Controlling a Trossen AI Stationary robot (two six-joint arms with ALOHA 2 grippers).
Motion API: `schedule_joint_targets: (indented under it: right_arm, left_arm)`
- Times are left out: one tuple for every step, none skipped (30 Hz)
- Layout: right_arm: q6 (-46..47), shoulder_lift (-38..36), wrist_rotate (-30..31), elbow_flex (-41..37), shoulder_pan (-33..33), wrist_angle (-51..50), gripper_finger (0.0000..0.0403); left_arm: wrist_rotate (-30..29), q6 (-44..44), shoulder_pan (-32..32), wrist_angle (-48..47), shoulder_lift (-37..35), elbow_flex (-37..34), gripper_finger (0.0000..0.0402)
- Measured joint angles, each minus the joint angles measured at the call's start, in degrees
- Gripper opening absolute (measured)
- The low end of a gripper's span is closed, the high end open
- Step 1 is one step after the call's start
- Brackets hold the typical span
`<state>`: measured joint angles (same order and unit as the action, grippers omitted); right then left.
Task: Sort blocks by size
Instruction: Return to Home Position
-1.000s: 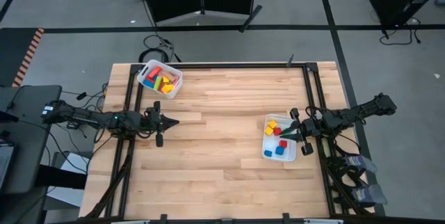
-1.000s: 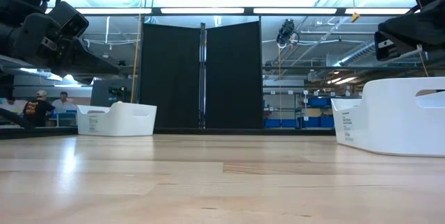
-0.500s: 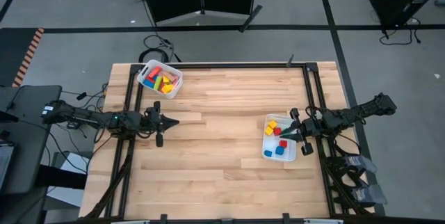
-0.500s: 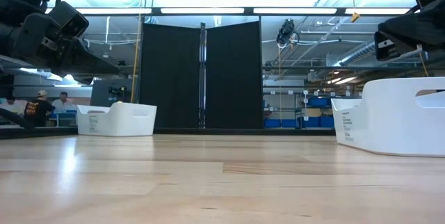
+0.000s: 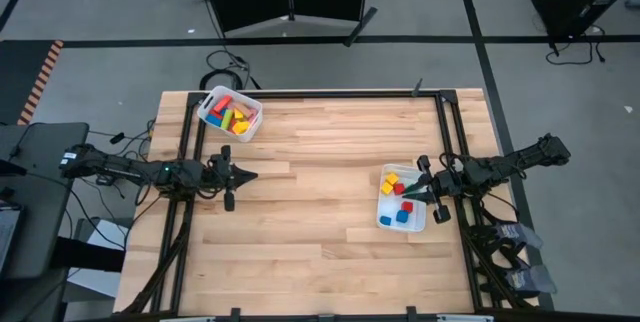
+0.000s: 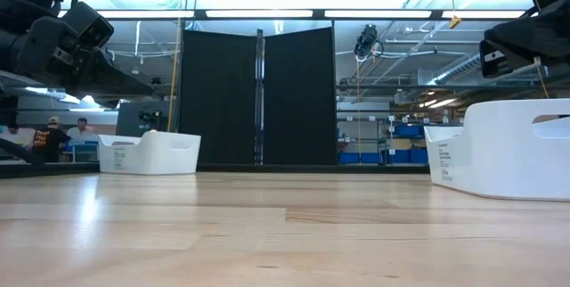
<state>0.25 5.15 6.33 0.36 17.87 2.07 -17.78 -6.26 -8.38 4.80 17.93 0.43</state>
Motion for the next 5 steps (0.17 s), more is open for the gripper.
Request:
schedule_joint_targets:
  right_arm:
    - [0.0, 0.0, 0.0, 0.0, 0.0, 0.0, 0.0055]
    - [0.0, 0.0, 0.0, 0.0, 0.0, 0.0, 0.0055]
    - [0.0, 0.0, 0.0, 0.0, 0.0, 0.0, 0.0055]
    - [0.0, 0.0, 0.0, 0.0, 0.0, 0.0, 0.0055]
    - [0.0, 0.0, 0.0, 0.0, 0.0, 0.0, 0.0055]
  left_arm:
    - [0.0, 0.0, 0.0, 0.0, 0.0, 0.0, 0.0011]
    - [0.0, 0.0, 0.0, 0.0, 0.0, 0.0, 0.0011]
    - [0.0, 0.0, 0.0, 0.0, 0.0, 0.0, 0.0011]
    - [0.0, 0.0, 0.0, 0.0, 0.0, 0.0, 0.0011]
    - [0.0, 0.0, 0.0, 0.0, 0.0, 0.0, 0.0011]
